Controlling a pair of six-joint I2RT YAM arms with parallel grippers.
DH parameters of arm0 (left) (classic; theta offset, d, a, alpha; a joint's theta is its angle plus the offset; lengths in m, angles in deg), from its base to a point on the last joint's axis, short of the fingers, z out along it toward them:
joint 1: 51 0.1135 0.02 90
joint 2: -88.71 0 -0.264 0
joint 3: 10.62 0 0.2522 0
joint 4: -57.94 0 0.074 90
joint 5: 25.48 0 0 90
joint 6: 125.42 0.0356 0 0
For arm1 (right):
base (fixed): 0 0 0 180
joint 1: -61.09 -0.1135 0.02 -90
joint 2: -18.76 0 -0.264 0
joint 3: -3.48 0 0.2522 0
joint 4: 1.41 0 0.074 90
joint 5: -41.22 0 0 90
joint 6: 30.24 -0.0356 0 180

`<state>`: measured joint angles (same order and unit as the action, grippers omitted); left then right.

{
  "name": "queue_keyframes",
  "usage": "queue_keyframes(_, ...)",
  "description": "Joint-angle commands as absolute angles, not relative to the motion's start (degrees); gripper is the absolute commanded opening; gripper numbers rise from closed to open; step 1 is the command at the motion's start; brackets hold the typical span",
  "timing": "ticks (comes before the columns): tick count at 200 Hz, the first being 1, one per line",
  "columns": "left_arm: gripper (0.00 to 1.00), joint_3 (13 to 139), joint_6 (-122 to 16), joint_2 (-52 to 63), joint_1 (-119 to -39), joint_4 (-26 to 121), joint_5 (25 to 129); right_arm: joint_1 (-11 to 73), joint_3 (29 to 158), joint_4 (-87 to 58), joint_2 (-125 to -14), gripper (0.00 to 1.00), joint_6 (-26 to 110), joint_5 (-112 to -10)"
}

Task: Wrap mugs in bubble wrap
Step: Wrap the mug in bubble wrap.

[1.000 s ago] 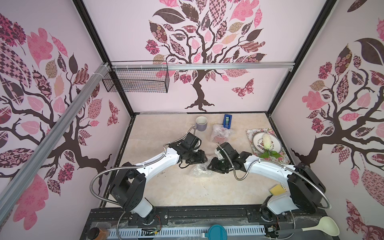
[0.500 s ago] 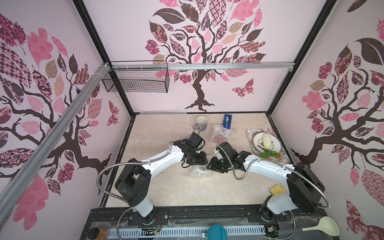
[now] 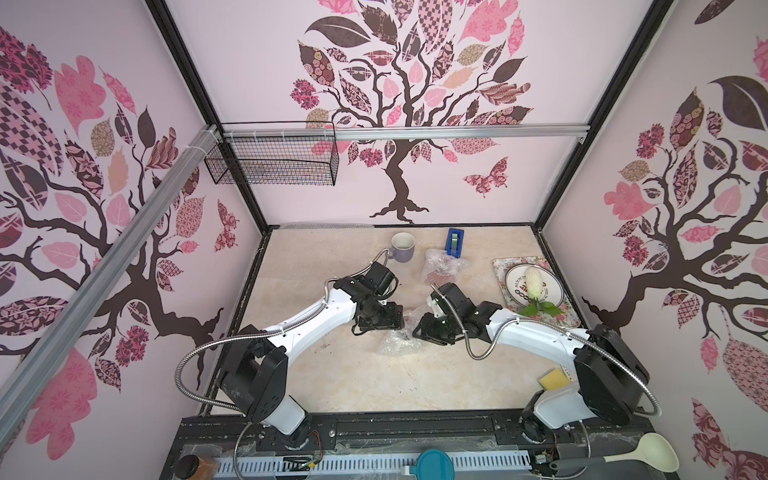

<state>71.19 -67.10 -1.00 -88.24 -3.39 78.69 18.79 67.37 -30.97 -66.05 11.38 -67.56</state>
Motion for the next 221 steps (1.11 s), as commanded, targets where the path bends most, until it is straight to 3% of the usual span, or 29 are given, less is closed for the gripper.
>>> queue_keyframes(1, 0.82, 69.05, -67.22, -0.91, -88.17, 0.90, 82.45, 18.33, 68.85, -31.34, -67.15, 0.38, 11.95, -67.76)
queue_keyframes(77, 0.82, 67.81, -65.58, -7.43, -88.95, 1.68, 82.25, 18.14, 68.95, -30.52, -67.37, 0.36, 11.78, -67.93)
queue_keyframes(100, 0.78, 66.70, -66.43, -8.23, -89.72, 3.65, 82.77, 18.09, 69.09, -30.16, -67.59, 0.35, 11.56, -68.07)
queue_keyframes(109, 0.74, 65.93, -66.92, -8.32, -89.92, 4.80, 83.43, 18.11, 69.09, -30.04, -67.51, 0.35, 11.43, -68.16)
queue_keyframes(150, 0.32, 64.52, -67.46, -9.20, -90.59, 6.62, 83.39, 18.11, 68.48, -28.57, -67.32, 0.35, 10.55, -68.38)
queue_keyframes(178, 0.14, 65.36, -69.11, -9.02, -91.12, 6.93, 82.58, 18.06, 68.38, -27.98, -67.02, 0.35, 10.18, -68.29)
queue_keyframes(221, 0.04, 67.46, -71.82, -8.52, -91.57, 5.90, 81.16, 18.08, 67.99, -27.47, -66.25, 0.38, 9.67, -68.40)
